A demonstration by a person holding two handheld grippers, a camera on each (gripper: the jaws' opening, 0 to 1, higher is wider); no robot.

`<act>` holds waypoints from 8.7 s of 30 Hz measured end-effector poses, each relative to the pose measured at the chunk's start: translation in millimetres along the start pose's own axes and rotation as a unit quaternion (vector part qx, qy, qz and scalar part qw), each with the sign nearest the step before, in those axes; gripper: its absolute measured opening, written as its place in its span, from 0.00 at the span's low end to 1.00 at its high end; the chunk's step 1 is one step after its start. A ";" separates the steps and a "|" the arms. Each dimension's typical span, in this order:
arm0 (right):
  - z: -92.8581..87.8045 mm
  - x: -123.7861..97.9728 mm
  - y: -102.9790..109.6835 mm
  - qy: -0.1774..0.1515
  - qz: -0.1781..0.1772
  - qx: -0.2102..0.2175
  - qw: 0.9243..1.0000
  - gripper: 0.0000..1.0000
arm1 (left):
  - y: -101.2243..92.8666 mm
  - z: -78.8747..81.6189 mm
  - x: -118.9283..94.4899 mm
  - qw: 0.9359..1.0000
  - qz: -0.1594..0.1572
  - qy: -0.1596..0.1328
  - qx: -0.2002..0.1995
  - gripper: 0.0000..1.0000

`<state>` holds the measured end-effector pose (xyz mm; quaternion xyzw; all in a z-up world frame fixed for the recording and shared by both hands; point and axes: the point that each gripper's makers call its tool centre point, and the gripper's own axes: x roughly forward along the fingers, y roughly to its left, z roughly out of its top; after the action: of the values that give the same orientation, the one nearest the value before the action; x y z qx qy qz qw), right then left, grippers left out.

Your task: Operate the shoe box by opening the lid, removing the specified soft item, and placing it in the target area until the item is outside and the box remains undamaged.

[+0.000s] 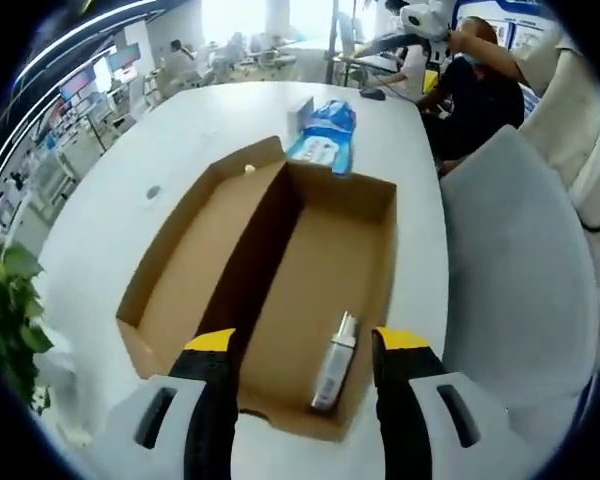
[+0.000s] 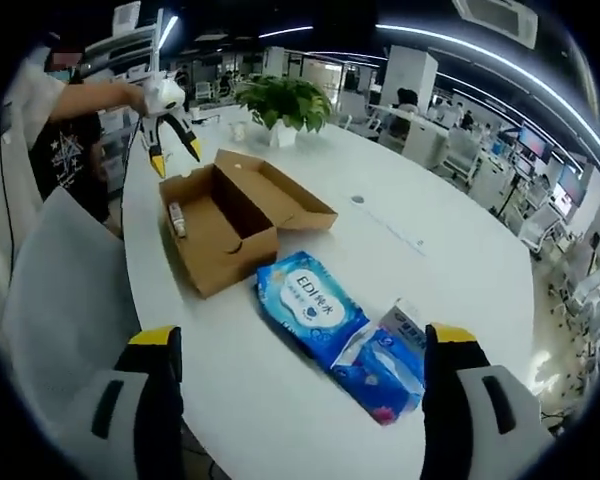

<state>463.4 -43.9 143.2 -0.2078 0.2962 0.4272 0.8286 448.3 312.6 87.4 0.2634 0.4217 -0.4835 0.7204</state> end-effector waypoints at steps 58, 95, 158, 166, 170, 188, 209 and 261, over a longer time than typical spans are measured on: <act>-12.4 0.9 85.0 -0.036 -0.004 0.107 0.994 0.95 | -16.3 -48.7 97.4 0.966 -0.169 0.159 0.117 0.48; -9.7 8.4 93.5 -0.050 0.011 0.104 0.993 0.92 | -18.3 -78.5 95.0 0.979 -0.112 0.154 0.075 0.30; 59.3 12.0 138.1 -0.160 0.050 0.002 0.986 0.54 | -60.7 41.9 20.7 0.995 -0.052 0.010 0.082 0.19; 64.7 13.6 146.3 -0.168 0.056 0.000 0.984 0.46 | -82.2 68.1 19.6 0.991 -0.066 -0.016 0.113 0.19; 66.9 15.9 150.6 -0.169 0.059 -0.004 0.984 0.41 | -94.6 77.0 19.4 0.989 -0.076 -0.025 0.122 0.19; 76.9 30.8 176.0 -0.167 0.096 -0.043 0.980 0.31 | -132.2 102.0 12.9 0.978 -0.116 -0.057 0.163 0.19; 79.7 31.5 187.3 -0.170 0.115 -0.077 0.976 0.20 | -163.2 129.3 10.5 0.954 -0.167 -0.112 0.224 0.19; 78.4 30.1 120.1 -0.079 0.089 -0.169 0.979 0.17 | -90.8 135.8 -7.2 0.968 0.037 -0.246 0.018 0.67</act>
<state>402.0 86.5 170.0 -0.2830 0.1707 0.5578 0.7613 411.5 173.4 164.9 0.1647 0.2129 -0.5139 0.8145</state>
